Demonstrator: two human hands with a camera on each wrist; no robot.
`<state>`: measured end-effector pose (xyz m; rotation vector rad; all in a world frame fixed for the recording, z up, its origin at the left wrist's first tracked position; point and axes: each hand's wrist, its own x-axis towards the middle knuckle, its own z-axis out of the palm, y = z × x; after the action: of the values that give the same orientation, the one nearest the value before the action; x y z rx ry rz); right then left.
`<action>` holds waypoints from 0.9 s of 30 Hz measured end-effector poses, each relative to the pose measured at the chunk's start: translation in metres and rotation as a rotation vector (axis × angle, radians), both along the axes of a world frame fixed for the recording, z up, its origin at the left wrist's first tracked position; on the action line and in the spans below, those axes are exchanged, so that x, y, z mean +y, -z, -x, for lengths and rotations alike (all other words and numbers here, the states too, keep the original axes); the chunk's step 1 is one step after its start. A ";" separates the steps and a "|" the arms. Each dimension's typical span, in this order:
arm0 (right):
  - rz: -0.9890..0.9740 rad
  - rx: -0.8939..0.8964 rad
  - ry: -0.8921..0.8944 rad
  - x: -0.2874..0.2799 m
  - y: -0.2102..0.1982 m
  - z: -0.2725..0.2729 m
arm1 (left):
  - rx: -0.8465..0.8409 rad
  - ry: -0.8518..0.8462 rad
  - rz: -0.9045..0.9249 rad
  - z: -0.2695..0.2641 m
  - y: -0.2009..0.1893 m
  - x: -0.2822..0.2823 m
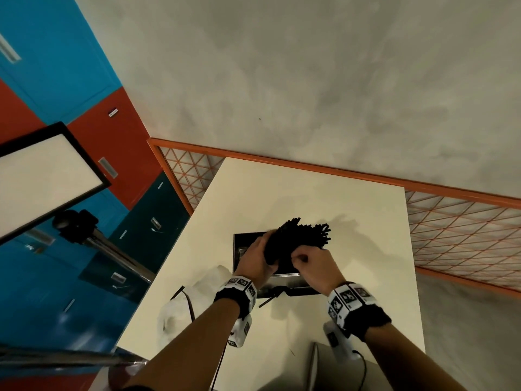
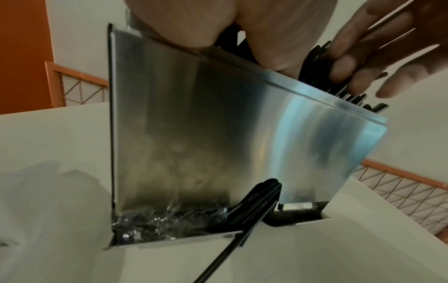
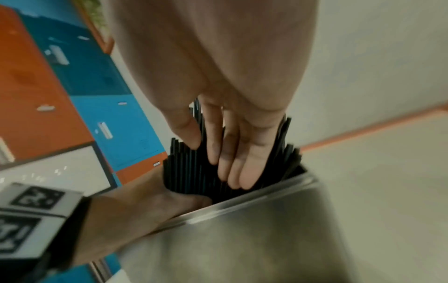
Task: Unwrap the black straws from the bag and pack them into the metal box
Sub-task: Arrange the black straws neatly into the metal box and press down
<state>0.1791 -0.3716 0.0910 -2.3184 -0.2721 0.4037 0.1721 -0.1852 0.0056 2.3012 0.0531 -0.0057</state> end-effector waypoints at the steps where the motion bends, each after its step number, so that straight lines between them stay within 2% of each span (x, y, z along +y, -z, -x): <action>1: 0.081 -0.027 -0.075 -0.006 -0.002 -0.001 | 0.000 0.007 -0.006 0.000 0.000 0.000; 4: 0.385 -0.117 -0.278 -0.024 -0.003 -0.005 | -0.003 0.031 -0.013 0.001 -0.002 0.001; 6: 0.517 -0.155 -0.364 -0.030 -0.001 -0.006 | -0.002 0.045 -0.016 0.002 -0.003 0.001; 12: 0.729 -0.326 -0.615 -0.031 0.006 -0.004 | -0.002 0.068 -0.028 0.003 -0.006 0.002; 16: 0.896 -0.458 -0.718 -0.031 0.010 -0.005 | -0.002 0.066 -0.027 0.004 -0.007 0.001; 23: 1.015 -0.605 -0.873 -0.036 0.014 -0.016 | 0.019 0.045 -0.007 0.004 -0.007 0.001; 27: 1.034 -0.551 -0.863 -0.034 0.019 -0.017 | 0.022 0.039 -0.001 0.005 -0.009 0.000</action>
<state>0.1962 -0.4053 0.0715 -3.1751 -1.7030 0.3300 0.1674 -0.1848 0.0143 2.3028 0.0188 -0.0509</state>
